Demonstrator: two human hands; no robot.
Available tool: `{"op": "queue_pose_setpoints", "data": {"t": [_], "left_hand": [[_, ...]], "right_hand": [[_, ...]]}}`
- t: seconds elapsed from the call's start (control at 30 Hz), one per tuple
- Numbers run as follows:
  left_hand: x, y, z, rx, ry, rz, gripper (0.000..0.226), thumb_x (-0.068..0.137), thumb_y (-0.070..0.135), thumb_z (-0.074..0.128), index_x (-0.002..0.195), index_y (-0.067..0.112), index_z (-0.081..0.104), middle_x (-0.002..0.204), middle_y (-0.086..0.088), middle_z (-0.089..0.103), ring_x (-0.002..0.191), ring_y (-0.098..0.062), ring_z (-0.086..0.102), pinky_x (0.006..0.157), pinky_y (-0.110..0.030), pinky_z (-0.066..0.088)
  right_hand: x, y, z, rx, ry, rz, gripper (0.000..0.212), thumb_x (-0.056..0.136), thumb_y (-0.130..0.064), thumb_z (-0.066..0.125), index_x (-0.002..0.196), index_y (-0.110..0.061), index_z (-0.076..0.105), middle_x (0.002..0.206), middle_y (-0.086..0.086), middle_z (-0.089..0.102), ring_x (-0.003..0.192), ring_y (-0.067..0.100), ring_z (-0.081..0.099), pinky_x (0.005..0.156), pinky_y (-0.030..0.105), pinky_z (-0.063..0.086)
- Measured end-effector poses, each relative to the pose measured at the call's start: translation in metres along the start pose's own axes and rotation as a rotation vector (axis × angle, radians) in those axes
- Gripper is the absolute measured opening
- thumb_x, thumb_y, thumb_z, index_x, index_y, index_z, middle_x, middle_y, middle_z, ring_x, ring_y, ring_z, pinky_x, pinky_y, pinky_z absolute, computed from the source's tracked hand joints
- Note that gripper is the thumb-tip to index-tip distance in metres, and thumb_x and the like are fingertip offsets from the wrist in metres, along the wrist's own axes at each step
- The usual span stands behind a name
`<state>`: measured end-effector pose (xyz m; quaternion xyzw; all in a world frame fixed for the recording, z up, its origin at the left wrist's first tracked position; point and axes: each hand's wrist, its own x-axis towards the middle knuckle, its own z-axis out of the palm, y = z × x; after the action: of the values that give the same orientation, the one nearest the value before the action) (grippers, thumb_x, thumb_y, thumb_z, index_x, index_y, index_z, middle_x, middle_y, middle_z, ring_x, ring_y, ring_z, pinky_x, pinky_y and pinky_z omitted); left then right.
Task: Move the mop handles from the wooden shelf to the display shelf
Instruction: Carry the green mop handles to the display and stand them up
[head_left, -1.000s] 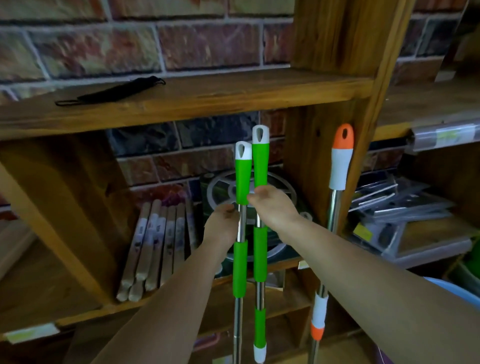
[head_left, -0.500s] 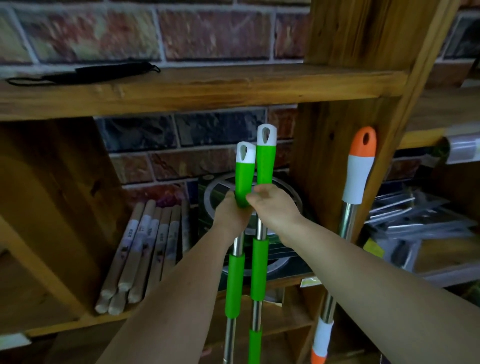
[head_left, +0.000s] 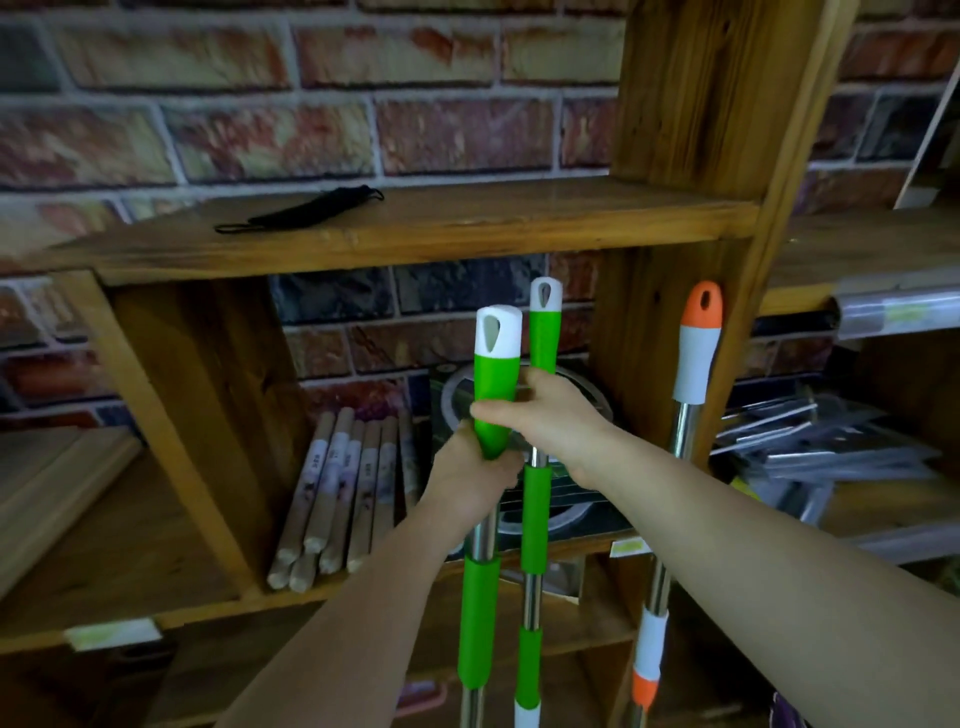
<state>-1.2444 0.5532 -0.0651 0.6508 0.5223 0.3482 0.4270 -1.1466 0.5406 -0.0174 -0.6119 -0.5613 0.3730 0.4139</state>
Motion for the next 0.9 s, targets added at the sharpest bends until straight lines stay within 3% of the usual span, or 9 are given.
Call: {"op": "queue_pose_setpoints", "data": {"t": [0.1,0.17,0.33,0.47,0.63,0.77,0.9], "left_hand": [[-0.037,0.000,-0.011,-0.018,-0.097,0.010,0.016,0.084,0.004,0.052,0.078,0.019,0.053,0.072,-0.005,0.059,0.070,-0.016,0.058,0.071,-0.033,0.049],[-0.059,-0.002,-0.016,-0.026,-0.112,0.030,0.017,0.085,0.007,0.053,0.076,0.021,0.053,0.067,-0.001,0.056,0.070,-0.015,0.058,0.069,-0.029,0.047],[-0.106,-0.001,-0.029,-0.049,-0.095,0.113,0.013,0.085,0.012,0.057,0.077,0.020,0.053,0.073,-0.008,0.058,0.076,-0.026,0.061,0.076,-0.040,0.051],[-0.141,-0.001,-0.035,-0.043,-0.120,0.128,0.006,0.083,0.011,0.061,0.081,0.015,0.057,0.080,-0.018,0.061,0.081,-0.034,0.064,0.074,-0.041,0.051],[-0.177,0.003,-0.042,-0.069,-0.250,0.105,0.011,0.079,0.014,0.070,0.072,0.016,0.061,0.069,-0.002,0.063,0.064,-0.008,0.063,0.069,-0.024,0.051],[-0.202,0.007,-0.048,-0.103,-0.334,0.095,0.009,0.077,0.016,0.074,0.081,0.012,0.067,0.071,-0.001,0.068,0.067,-0.007,0.066,0.075,-0.028,0.055],[-0.230,0.026,-0.047,-0.132,-0.324,0.121,0.006,0.079,0.011,0.071,0.076,0.010,0.065,0.063,0.000,0.064,0.053,-0.002,0.061,0.057,-0.017,0.049]], "right_hand": [[-0.030,-0.013,0.011,0.064,0.006,0.020,0.021,0.078,-0.025,0.071,0.095,-0.013,0.065,0.100,0.008,0.067,0.099,0.023,0.062,0.091,0.035,0.047],[-0.049,-0.019,0.019,0.104,0.019,0.034,0.012,0.078,-0.024,0.072,0.085,-0.016,0.066,0.097,0.008,0.068,0.098,0.024,0.063,0.095,0.039,0.049],[-0.099,-0.036,0.033,0.133,0.057,0.025,0.013,0.075,-0.018,0.073,0.083,-0.018,0.064,0.096,0.009,0.067,0.096,0.024,0.063,0.094,0.038,0.048],[-0.138,-0.043,0.040,0.117,0.086,0.046,0.013,0.073,-0.011,0.071,0.078,-0.015,0.059,0.079,0.007,0.058,0.080,0.019,0.056,0.076,0.031,0.044],[-0.181,-0.050,0.046,0.197,0.030,0.048,0.014,0.075,-0.004,0.067,0.086,-0.008,0.058,0.081,0.011,0.054,0.080,0.020,0.053,0.074,0.031,0.041],[-0.211,-0.054,0.050,0.190,0.033,-0.007,0.020,0.074,0.001,0.065,0.091,-0.007,0.058,0.084,0.013,0.053,0.081,0.021,0.051,0.076,0.032,0.041],[-0.242,-0.064,0.042,0.186,0.076,-0.066,0.012,0.075,0.001,0.064,0.075,-0.008,0.056,0.071,0.009,0.051,0.073,0.019,0.049,0.072,0.030,0.038]]}}
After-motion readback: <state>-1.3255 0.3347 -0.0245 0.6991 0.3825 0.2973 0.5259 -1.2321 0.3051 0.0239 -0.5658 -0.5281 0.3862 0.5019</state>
